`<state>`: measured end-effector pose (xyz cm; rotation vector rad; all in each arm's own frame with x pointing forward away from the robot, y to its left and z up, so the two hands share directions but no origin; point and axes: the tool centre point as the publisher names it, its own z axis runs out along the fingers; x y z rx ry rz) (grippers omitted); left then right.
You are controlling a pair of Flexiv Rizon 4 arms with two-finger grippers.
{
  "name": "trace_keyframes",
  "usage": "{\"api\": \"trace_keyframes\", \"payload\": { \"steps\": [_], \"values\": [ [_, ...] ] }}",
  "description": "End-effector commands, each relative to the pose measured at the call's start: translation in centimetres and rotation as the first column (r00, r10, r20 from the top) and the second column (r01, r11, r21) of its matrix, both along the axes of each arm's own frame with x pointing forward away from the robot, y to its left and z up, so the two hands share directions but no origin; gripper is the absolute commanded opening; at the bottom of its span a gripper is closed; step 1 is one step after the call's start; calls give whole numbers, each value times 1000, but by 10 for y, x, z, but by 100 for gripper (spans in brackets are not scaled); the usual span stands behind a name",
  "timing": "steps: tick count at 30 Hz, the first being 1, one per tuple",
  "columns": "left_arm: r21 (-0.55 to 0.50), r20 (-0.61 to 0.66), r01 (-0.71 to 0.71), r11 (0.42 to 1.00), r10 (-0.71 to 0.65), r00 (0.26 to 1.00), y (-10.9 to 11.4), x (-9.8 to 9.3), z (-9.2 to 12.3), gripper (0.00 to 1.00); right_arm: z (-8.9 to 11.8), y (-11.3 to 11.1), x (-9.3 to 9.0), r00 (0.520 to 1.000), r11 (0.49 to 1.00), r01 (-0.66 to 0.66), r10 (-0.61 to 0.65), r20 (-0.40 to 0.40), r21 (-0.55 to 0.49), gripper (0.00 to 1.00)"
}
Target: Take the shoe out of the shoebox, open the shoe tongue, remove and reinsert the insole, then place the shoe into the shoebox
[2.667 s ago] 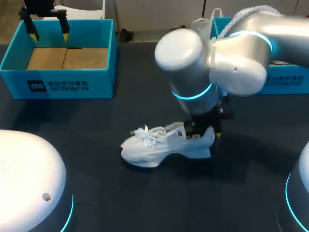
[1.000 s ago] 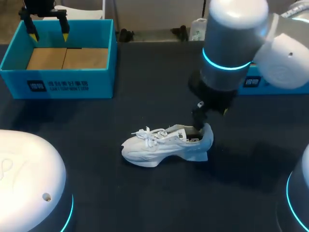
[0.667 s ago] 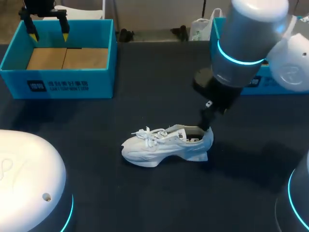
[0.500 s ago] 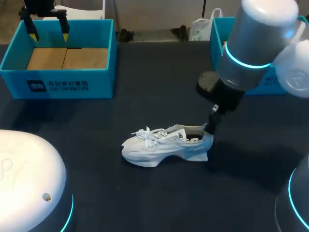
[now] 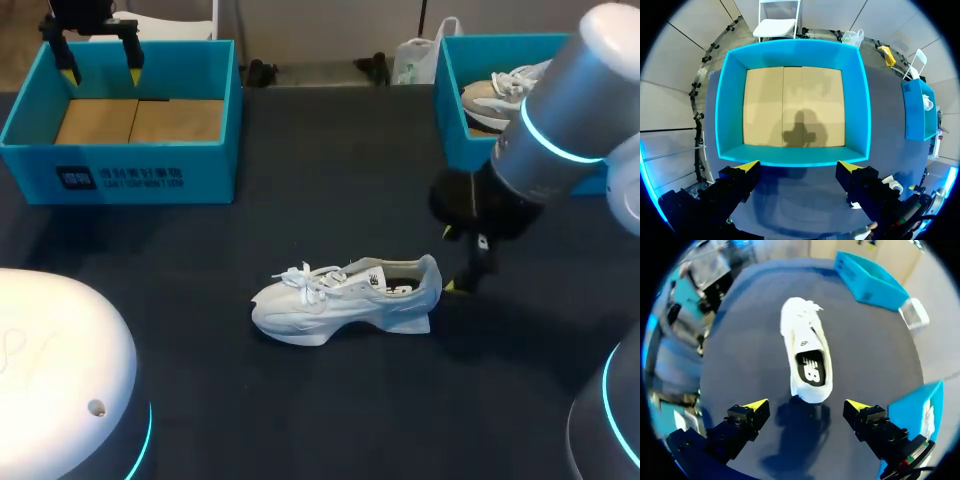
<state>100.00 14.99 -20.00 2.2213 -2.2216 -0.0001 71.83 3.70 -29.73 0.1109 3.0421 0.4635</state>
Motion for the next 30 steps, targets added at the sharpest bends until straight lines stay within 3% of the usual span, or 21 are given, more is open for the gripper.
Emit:
{"api": "trace_keyframes", "payload": {
  "steps": [1, 8, 11, 18, 30],
  "values": [
    [0, 0, 0, 1000, 0, 1000, 0, 0, 0, 100, -2, -5, 1, 987, 982, -162, 161, 22, 96, 100],
    [0, 0, 0, 1000, 0, 1000, 0, 0, 0, 100, -2, -5, 1, 987, 982, -162, 161, 22, 96, 100],
    [0, 0, 0, 1000, 0, 1000, 0, 0, 0, 100, -17, -13, 4, 994, 986, -108, 106, 20, 125, 100],
    [0, 0, 0, 1000, 0, 1000, 0, 0, 0, 100, -45, -27, 11, 999, 953, -23, 12, 41, 302, 100],
    [0, 0, 0, 1000, 0, 1000, 0, 0, 0, 100, -85, -40, 22, 1000, 868, 18, -27, 12, 497, 100]
  ]
}}
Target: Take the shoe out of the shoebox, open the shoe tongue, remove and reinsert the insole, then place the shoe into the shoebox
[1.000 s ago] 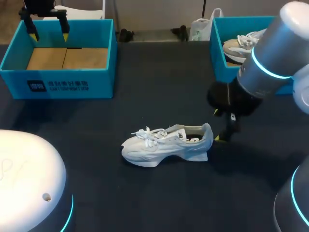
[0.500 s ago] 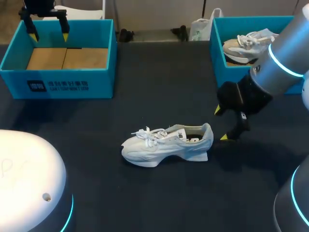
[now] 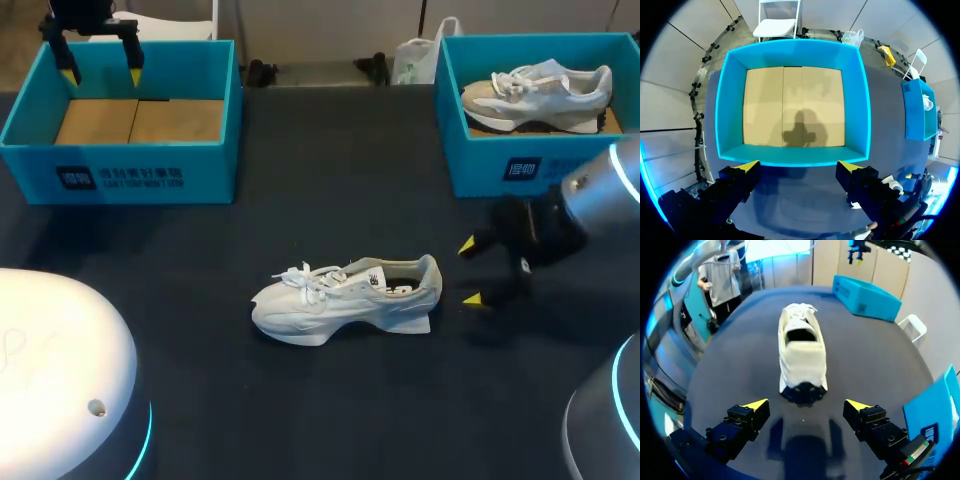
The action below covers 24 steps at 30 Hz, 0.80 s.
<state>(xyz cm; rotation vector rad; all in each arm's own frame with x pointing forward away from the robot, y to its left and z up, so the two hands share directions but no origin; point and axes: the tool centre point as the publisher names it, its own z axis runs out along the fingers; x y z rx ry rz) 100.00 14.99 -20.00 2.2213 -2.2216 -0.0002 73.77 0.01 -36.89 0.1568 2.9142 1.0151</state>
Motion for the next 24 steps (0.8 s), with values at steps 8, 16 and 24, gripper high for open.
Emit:
{"api": "trace_keyframes", "payload": {
  "steps": [8, 16, 24],
  "values": [
    [0, 0, 0, 1000, 0, 1000, 0, 0, 0, 100, -18, 0, 4, 1000, 973, 11, -15, 15, 231, 100],
    [0, 0, 0, 1000, 0, 1000, 0, 0, 0, 100, -18, 0, 4, 1000, 973, 11, -15, 15, 231, 100],
    [0, 0, 0, 1000, 0, 1000, 0, 0, 0, 100, -21, 11, 14, 1000, 969, 3, -8, 18, 248, 100]
  ]
}}
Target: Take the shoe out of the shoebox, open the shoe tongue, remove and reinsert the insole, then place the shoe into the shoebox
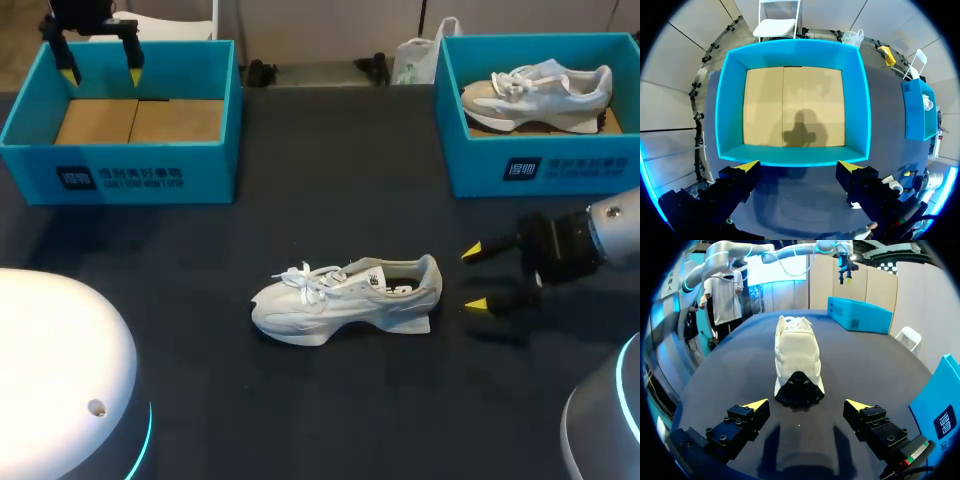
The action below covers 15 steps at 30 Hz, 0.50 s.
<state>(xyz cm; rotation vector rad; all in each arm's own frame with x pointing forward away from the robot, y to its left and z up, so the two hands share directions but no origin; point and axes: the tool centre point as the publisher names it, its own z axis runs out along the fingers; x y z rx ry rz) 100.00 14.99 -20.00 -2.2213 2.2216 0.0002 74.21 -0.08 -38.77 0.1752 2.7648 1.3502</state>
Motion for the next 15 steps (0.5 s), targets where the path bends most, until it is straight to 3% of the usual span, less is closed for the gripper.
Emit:
{"api": "trace_keyframes", "payload": {
  "steps": [1, 7, 15],
  "values": [
    [0, 0, 0, 1000, 0, 1000, 0, 0, 0, 100, -3, 16, 12, 1000, 1000, -9, 9, 1, 10, 100],
    [0, 0, 0, 1000, 0, 1000, 0, 0, 0, 100, -5, 38, 19, 1000, 999, 5, -5, -13, 37, 100],
    [0, 0, 0, 1000, 0, 1000, 0, 0, 0, 100, -12, 51, 7, 999, 998, 18, -16, -33, 66, 100]
  ]
}}
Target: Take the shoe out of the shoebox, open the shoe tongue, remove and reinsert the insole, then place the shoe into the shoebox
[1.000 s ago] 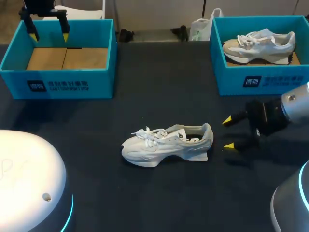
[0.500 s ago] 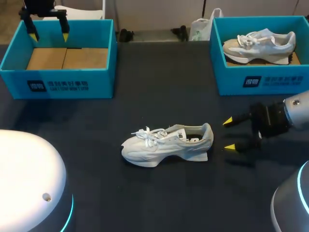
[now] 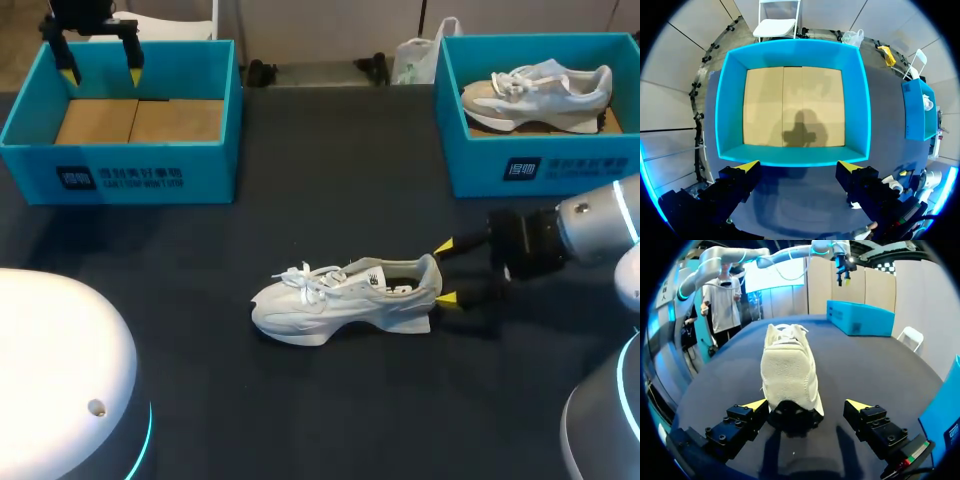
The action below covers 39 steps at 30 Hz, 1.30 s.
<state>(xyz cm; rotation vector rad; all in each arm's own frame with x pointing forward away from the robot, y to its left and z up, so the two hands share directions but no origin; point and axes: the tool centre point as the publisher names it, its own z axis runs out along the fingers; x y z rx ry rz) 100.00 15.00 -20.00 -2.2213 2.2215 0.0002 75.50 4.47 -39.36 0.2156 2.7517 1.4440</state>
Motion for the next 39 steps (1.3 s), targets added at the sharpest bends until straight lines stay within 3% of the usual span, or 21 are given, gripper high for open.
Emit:
{"api": "trace_keyframes", "payload": {
  "steps": [1, 13, 26, 38, 39],
  "values": [
    [0, 0, 0, 1000, 0, 1000, 0, 0, 0, 100, -7, 6, -7, 1000, 1000, 11, -11, 2, 9, 100],
    [0, 0, 0, 1000, 0, 1000, 0, 0, 0, 100, -14, 23, -17, 1000, 999, -11, 12, -10, 44, 100],
    [0, 0, 0, 1000, 0, 1000, 0, 0, 0, 100, -25, 45, -14, 999, 996, -43, 43, 4, 83, 100],
    [0, 0, 0, 1000, 0, 1000, 0, 0, 0, 100, -32, 52, -13, 997, 994, -70, 67, 27, 89, 100],
    [0, 0, 0, 1000, 0, 1000, 0, 0, 0, 100, -32, 53, -12, 997, 993, -74, 72, 23, 87, 90]
  ]
}}
